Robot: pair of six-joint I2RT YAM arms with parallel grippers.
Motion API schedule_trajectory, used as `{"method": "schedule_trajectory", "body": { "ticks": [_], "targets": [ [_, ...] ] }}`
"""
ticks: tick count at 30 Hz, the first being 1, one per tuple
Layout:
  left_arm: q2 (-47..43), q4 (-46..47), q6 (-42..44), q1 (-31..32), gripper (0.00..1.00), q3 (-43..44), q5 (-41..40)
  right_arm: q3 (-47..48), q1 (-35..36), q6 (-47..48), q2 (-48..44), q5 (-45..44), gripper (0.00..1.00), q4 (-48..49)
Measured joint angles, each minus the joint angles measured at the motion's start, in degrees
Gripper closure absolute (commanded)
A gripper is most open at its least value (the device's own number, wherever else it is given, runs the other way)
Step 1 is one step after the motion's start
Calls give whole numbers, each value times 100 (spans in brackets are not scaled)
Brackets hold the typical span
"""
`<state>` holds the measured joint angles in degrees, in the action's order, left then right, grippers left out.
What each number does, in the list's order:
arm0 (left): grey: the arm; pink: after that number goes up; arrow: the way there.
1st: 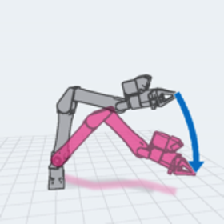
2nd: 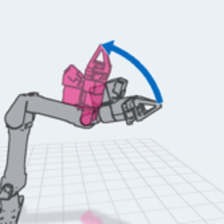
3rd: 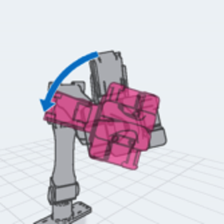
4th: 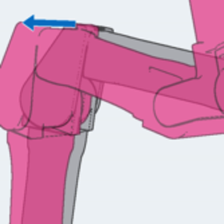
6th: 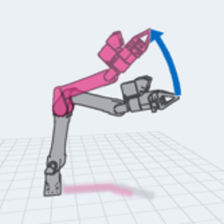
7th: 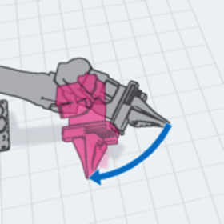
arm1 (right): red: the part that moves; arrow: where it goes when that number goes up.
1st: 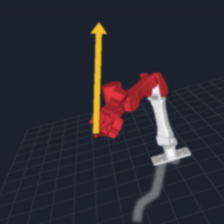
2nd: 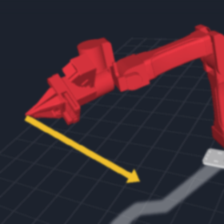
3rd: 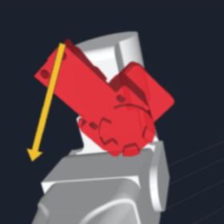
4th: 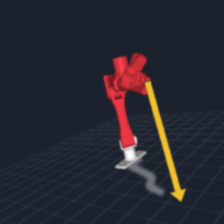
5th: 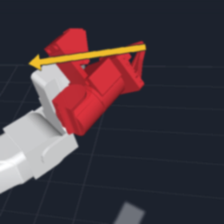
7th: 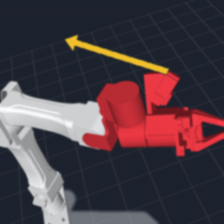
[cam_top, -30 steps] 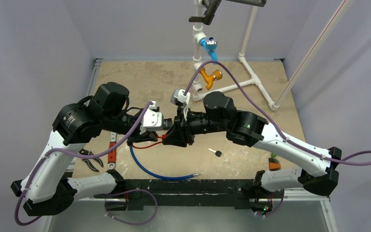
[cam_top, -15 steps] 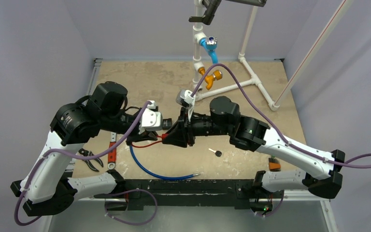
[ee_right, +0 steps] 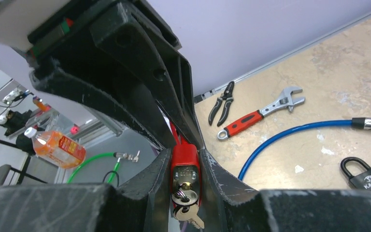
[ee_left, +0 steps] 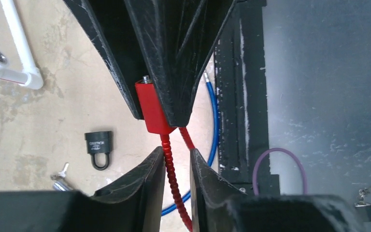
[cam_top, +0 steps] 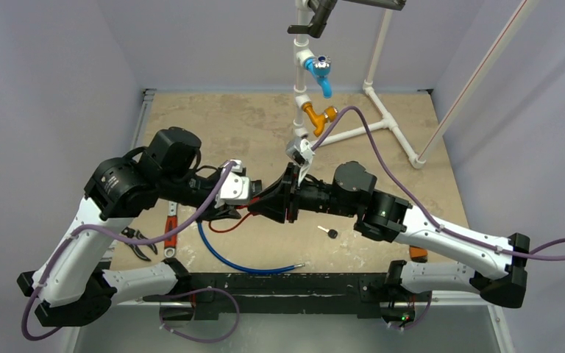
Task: Unlock with the key
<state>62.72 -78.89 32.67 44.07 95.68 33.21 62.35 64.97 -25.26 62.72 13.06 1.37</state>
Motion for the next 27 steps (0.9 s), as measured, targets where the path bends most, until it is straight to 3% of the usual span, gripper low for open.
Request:
{"method": "schedule_trajectory", "body": {
  "ticks": [2, 3, 5, 6, 11, 17, 27],
  "targets": [
    [-7, -9, 20, 48, 66, -20, -50, 2, -7, -4, 2, -94, 100, 48],
    [-15, 9, 24, 72, 56, -22, -98, 4, -15, -4, 2, -153, 100, 68],
    [-48, 44, 66, 92, 16, -22, -216, 31, -17, 17, 28, -227, 100, 70],
    [-70, 50, 87, 96, 2, -17, -262, 57, -22, 28, 52, -286, 100, 57],
    [-378, 350, 116, 216, 0, -15, -734, 203, -61, 92, 144, -525, 100, -61],
    [-831, 1054, 98, 951, 0, -461, -1585, 203, -63, 11, 142, -693, 100, 39],
    [-710, 1971, 544, 1482, 0, -1034, -3370, 203, -63, -439, 140, -968, 100, 514]
  ]
}}
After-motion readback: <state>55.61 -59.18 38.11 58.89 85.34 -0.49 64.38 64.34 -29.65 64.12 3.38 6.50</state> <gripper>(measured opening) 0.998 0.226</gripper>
